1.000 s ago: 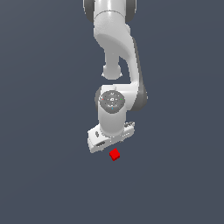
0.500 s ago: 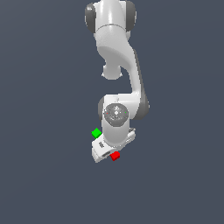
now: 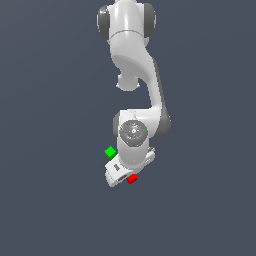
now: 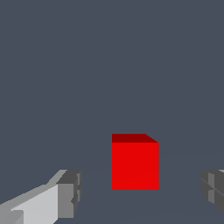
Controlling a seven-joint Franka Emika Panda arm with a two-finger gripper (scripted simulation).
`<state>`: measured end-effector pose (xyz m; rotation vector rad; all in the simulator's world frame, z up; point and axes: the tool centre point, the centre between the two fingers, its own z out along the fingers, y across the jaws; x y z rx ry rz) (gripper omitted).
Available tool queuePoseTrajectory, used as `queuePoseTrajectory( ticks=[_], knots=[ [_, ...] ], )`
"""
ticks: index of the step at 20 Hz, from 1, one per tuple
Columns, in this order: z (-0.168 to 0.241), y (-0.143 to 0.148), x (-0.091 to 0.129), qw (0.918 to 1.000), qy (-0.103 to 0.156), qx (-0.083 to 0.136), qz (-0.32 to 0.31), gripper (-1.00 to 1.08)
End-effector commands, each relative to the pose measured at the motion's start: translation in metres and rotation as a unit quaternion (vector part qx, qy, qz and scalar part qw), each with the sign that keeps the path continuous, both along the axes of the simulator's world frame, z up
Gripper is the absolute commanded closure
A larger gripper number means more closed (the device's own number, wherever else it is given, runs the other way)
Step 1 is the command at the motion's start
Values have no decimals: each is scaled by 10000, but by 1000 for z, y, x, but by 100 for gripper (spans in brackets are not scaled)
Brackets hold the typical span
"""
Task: Stack the red cube on top of the green cube.
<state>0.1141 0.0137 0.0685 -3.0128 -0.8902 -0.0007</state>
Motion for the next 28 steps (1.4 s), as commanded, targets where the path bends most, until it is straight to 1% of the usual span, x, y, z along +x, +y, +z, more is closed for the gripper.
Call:
queuePoseTrajectory(
  ticks=[1,10,16,17,28],
  knots=[
    [-5,0,0,10000,4,0,0,-92],
    [-47,0,-2,10000,3,-1,2,-92],
    [-49,0,0,10000,3,-1,2,-92],
    [-49,0,0,10000,3,-1,2,108],
    [-49,0,0,10000,5,-1,1,108]
  ],
)
